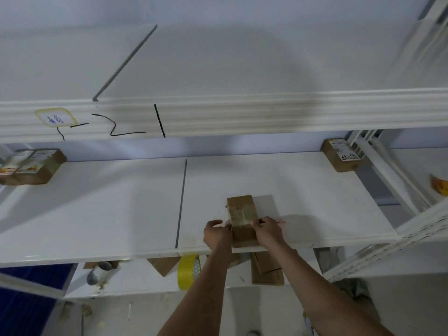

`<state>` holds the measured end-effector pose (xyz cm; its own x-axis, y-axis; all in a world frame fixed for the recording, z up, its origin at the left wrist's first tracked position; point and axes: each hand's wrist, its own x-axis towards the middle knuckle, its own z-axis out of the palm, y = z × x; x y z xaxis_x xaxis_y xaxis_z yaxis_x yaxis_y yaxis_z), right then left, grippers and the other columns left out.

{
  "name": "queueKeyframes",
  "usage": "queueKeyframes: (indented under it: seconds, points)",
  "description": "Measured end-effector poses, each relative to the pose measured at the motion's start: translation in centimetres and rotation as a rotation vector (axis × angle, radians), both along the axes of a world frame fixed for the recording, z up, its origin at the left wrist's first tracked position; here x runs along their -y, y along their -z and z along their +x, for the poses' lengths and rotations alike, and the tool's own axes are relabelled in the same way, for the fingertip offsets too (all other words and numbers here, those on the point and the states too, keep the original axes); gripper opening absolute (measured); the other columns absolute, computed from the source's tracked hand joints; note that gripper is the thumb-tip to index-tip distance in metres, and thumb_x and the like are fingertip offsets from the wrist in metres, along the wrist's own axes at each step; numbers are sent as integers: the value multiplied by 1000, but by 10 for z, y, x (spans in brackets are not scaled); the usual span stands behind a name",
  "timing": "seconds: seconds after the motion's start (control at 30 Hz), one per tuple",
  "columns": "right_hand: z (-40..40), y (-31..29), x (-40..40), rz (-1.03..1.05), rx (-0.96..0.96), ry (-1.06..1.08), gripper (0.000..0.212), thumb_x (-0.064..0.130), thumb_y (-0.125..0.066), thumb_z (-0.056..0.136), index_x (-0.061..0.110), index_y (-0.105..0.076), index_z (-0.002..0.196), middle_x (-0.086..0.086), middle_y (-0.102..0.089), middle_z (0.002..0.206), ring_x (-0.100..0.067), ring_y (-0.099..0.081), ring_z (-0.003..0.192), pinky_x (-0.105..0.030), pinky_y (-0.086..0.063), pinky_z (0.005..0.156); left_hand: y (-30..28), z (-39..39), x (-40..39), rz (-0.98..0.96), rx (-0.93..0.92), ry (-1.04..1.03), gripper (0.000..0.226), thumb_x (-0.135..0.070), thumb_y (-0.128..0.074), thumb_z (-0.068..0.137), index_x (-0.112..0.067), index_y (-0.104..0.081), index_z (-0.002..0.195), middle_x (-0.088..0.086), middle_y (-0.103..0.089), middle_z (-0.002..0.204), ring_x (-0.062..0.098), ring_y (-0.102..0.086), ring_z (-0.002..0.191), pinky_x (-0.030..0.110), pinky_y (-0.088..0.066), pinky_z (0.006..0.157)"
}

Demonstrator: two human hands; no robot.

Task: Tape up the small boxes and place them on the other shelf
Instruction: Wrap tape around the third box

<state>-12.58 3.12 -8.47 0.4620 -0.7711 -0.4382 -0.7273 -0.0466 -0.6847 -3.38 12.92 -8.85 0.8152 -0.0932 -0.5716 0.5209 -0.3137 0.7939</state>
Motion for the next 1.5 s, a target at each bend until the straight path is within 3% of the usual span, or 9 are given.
queueKeyframes:
  seconds: [0.07,0.2,0.3,0.5,0.73,1.03,1.13,1.27,1.5]
  points:
    - [-1,3,0,-15,13,2,39,37,-50,103,7,-56,128,-10,-63,123,-25,-59,107,-33,-47,85,-1,-2,0,48,89,49,20,0,-71,86,-14,-68,99,2,-66,76,12,-60,65,23,-46,59]
    - [1,8,0,-48,-14,3,27,29,-49,104,8,-58,120,-7,-64,114,-20,-59,93,-30,-46,77,-9,-4,2,149,276,86,34,8,-49,91,-11,-76,99,6,-73,99,20,-66,86,31,-57,81]
    - [2,11,1,-58,-24,21,16,17,-49,103,9,-59,113,-9,-66,111,-18,-59,88,-30,-50,78,-19,-8,7,173,382,124,28,1,-50,95,-7,-77,98,6,-74,96,18,-67,83,27,-56,78]
    - [7,7,3,-49,-62,6,19,14,-51,102,7,-58,118,-10,-64,114,-26,-62,104,-34,-53,88,-24,-11,14,292,266,286,24,-4,-56,91,-5,-63,69,4,-58,64,12,-49,52,18,-36,47]
    - [9,-5,5,-75,-138,-75,11,18,-50,102,15,-51,91,-7,-59,103,-22,-56,94,-34,-50,90,-31,10,18,294,94,402,27,-29,-52,100,-9,-57,83,8,-63,85,23,-64,79,31,-56,75]
    - [9,-39,6,68,-178,-118,36,43,-62,95,10,-60,107,-4,-63,91,-14,-56,74,-23,-42,57,-57,12,13,276,-33,517,25,-30,-47,101,-7,-54,107,5,-49,84,16,-47,70,29,-43,66]
    - [14,-51,4,143,-101,-101,54,52,-73,83,11,-58,115,-7,-67,108,-19,-62,88,-28,-52,69,-68,16,10,273,-60,587,31,-39,-48,100,-9,-48,108,8,-53,93,20,-52,81,31,-45,72]
    - [30,-72,4,148,-21,-122,58,50,-78,76,10,-61,115,-5,-70,102,-19,-68,91,-35,-58,86,-80,26,13,288,70,653,53,-57,-54,91,-12,-47,119,13,-56,125,32,-53,116,46,-46,101]
    - [56,-119,-16,-91,43,-151,58,30,-52,96,1,-23,137,-7,-53,113,-23,-56,102,-32,-47,81,-106,42,16,-24,55,546,43,-38,-62,90,-13,-51,123,9,-61,116,25,-60,102,42,-56,83]
